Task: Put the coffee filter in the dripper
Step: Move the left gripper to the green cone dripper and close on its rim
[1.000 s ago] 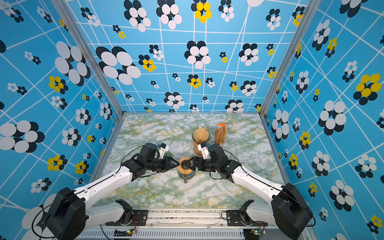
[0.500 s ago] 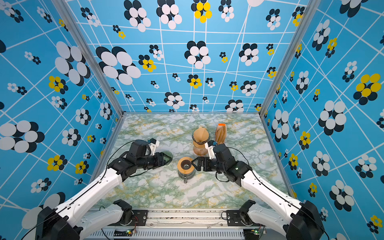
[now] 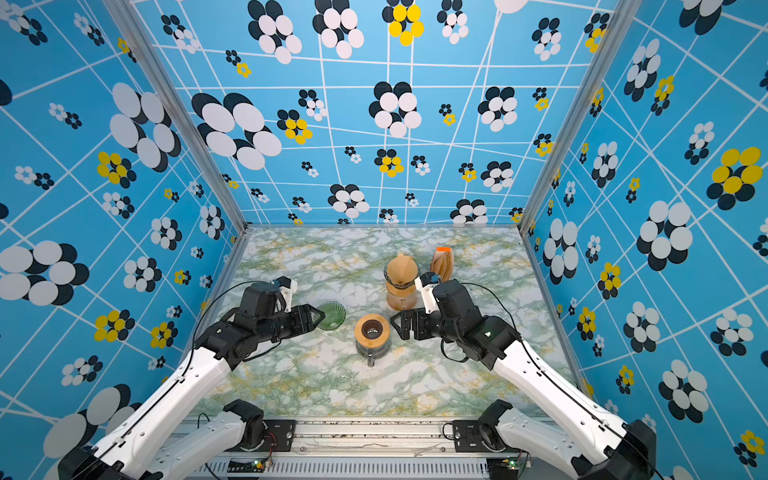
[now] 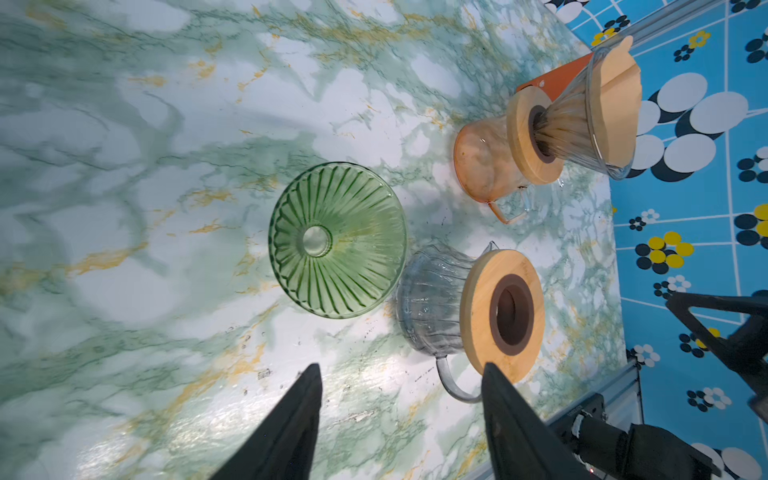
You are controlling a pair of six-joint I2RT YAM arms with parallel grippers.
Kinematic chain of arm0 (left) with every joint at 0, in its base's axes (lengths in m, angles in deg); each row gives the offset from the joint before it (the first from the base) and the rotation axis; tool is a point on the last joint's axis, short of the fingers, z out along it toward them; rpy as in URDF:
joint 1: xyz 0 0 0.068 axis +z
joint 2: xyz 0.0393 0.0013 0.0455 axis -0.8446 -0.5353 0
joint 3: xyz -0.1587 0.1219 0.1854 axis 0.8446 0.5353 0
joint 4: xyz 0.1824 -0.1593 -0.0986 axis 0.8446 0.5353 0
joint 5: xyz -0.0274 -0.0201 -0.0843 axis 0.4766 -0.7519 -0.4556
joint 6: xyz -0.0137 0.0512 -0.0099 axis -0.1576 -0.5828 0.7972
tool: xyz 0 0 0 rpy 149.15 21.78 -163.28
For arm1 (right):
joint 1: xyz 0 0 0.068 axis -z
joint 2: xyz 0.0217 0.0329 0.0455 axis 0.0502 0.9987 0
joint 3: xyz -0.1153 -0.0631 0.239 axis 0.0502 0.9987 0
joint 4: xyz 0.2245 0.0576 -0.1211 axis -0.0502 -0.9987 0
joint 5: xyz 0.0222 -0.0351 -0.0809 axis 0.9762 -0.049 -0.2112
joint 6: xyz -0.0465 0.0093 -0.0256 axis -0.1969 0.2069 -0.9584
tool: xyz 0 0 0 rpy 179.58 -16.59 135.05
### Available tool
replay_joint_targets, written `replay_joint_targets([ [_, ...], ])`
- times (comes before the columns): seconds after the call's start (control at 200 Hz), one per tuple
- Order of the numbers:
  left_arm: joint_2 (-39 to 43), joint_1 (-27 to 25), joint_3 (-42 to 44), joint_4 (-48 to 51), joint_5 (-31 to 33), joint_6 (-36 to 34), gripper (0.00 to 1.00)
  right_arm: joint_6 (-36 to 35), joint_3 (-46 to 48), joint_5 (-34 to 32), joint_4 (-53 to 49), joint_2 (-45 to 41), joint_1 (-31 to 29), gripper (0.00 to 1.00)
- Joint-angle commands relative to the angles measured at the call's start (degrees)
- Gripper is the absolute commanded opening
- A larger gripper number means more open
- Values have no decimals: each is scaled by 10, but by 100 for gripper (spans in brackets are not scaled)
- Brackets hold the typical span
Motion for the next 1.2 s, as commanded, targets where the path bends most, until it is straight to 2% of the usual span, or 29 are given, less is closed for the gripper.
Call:
replay_joint_targets([
  [0.0, -7, 8, 5, 21, 42, -17, 60, 12, 2, 43, 26, -2, -4, 99],
  [0.215, -19, 28, 30, -14, 34, -10, 56, 11, 0, 76, 36, 6, -5, 99],
  [0.52, -63, 44, 28, -41, 11, -11, 58, 6, 4, 82, 40, 8, -7, 99],
  [0.855, -113, 53, 19, -56, -11, -12, 60, 19, 19, 70, 56, -7, -8, 99],
  [0.995, -135, 55, 14, -60, -13, -12, 61, 30, 22, 43, 53, -13, -8, 100],
  [1.195, -152, 55, 12, -65, -12, -16, 62, 37, 16, 12, 33, -25, -7, 89],
])
